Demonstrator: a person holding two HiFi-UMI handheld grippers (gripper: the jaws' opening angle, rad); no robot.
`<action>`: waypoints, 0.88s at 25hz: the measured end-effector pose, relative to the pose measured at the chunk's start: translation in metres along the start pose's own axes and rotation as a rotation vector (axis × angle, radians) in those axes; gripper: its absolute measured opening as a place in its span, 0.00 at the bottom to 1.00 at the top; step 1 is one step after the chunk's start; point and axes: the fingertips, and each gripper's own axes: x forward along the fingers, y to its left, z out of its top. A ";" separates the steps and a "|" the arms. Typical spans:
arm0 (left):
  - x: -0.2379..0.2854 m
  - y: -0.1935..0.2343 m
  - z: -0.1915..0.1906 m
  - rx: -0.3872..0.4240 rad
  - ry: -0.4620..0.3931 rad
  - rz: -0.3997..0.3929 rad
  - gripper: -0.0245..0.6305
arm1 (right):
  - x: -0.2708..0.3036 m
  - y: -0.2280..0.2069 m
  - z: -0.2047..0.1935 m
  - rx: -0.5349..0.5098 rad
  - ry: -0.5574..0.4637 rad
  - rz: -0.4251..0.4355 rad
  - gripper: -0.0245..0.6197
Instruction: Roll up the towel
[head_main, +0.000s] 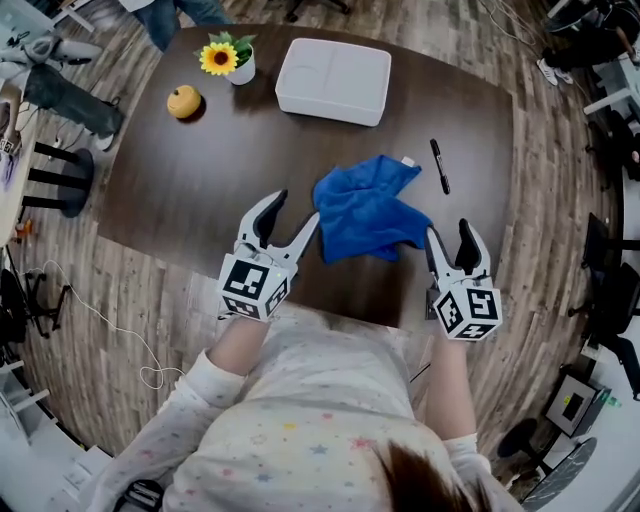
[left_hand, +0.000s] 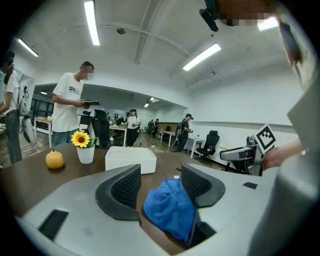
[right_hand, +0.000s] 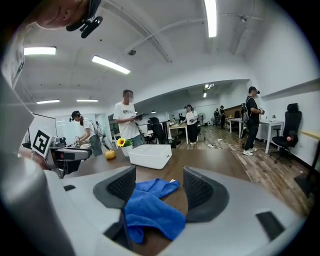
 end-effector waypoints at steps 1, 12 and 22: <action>0.002 -0.001 -0.007 -0.004 0.017 -0.006 0.39 | 0.003 -0.003 -0.007 -0.002 0.017 0.000 0.49; 0.013 -0.024 -0.091 -0.043 0.184 -0.077 0.39 | 0.029 -0.012 -0.101 -0.057 0.271 0.100 0.43; 0.015 -0.045 -0.158 -0.014 0.361 -0.169 0.39 | 0.037 -0.017 -0.163 -0.125 0.483 0.159 0.42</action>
